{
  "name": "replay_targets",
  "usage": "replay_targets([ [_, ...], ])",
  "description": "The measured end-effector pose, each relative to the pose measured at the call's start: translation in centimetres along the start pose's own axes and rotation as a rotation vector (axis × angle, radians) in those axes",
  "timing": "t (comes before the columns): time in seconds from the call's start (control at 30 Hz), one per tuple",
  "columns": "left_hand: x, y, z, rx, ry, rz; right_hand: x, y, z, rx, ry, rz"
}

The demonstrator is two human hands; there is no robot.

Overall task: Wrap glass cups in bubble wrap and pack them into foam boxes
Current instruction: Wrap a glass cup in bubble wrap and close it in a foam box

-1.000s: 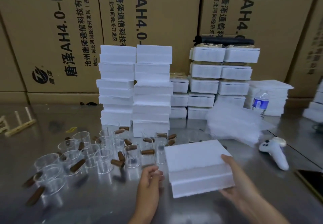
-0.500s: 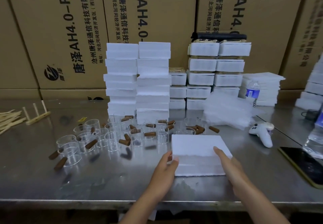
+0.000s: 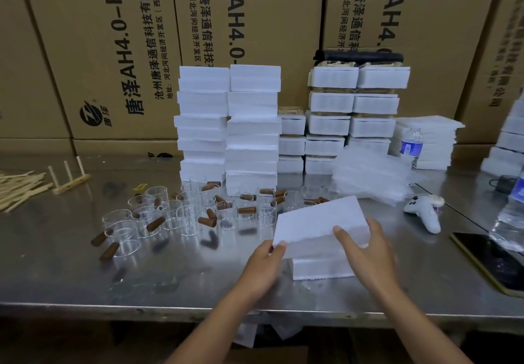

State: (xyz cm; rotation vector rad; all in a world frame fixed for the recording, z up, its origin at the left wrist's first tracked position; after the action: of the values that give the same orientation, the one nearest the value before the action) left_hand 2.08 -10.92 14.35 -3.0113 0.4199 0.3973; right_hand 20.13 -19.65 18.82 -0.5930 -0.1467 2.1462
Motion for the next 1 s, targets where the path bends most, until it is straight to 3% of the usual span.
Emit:
replay_targets([
  [0.23, -1.8, -0.6, 2.1, -0.008, 0.016, -0.025, 3.3, 1.6, 3.9, -0.189, -0.278, 0.098],
  [0.37, -4.6, -1.5, 2.0, 0.061, 0.136, -0.202, 5.9, 2.3, 6.4, -0.398, -0.281, 0.198],
  [0.57, -8.8, -2.1, -2.3, 0.17, 0.357, -0.31, 11.1, 4.2, 8.5, -0.64, 0.01, 0.383],
  [0.7, -10.4, -3.1, -2.8, 0.165, 0.244, -0.409, 14.6, 6.1, 8.8, -0.758, 0.171, 0.529],
  [0.87, -11.3, -4.4, -0.3, 0.053, 0.094, -0.486, 16.5, 6.8, 7.3, -0.653, 0.073, 0.696],
  [1.0, -11.7, -5.1, 1.5, -0.003, 0.089, -0.521, 14.6, 3.6, 5.7, -0.599, 0.012, 0.612],
])
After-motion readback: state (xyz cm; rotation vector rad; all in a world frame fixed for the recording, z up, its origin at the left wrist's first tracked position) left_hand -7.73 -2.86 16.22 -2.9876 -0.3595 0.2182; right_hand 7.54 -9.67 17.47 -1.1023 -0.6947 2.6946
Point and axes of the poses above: each hand's wrist, its own y-axis away from the middle knuckle, its own x-axis out of the palm, z = x × y, the point moved 4 cm from there along -y, towards the middle knuckle, and after that the axes turned 7 degrees about -z, right-handed, at the moved point
